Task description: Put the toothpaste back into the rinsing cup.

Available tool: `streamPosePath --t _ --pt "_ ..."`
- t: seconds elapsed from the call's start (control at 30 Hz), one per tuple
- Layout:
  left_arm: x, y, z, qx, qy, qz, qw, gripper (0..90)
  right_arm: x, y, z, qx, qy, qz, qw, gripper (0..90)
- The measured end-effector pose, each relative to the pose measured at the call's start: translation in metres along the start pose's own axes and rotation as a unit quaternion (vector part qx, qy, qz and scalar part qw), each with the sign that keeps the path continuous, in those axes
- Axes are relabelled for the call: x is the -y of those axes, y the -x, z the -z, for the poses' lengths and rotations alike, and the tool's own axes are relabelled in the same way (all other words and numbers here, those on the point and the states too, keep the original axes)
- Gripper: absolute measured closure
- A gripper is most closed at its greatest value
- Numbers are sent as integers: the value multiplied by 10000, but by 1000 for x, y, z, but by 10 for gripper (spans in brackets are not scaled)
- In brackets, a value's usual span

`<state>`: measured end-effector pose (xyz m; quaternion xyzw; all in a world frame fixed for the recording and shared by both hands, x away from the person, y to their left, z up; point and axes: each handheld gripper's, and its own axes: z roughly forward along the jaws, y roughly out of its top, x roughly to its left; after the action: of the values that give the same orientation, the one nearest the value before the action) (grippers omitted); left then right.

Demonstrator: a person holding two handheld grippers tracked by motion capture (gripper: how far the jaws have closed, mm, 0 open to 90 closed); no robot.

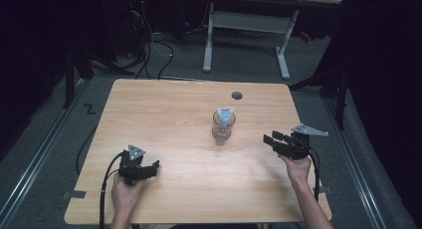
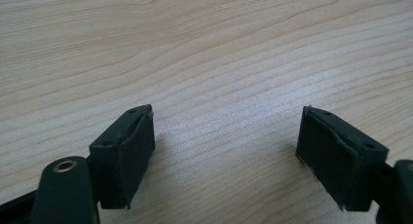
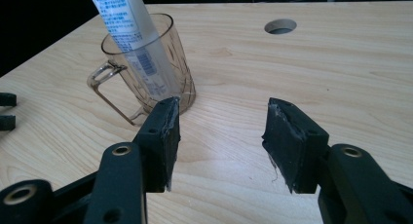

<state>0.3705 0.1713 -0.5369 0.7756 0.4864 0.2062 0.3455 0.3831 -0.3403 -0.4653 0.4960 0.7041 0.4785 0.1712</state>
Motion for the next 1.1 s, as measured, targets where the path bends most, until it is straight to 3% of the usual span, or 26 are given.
streamPosePath --t 0.47,1.1 --pt "0 0 0 -2 -1 -3 10000 218 13 7 1 106 -87 -128 9998 473" --pt "0 0 0 10 -3 -12 10000 214 24 13 -18 515 -479 21 9975 470"
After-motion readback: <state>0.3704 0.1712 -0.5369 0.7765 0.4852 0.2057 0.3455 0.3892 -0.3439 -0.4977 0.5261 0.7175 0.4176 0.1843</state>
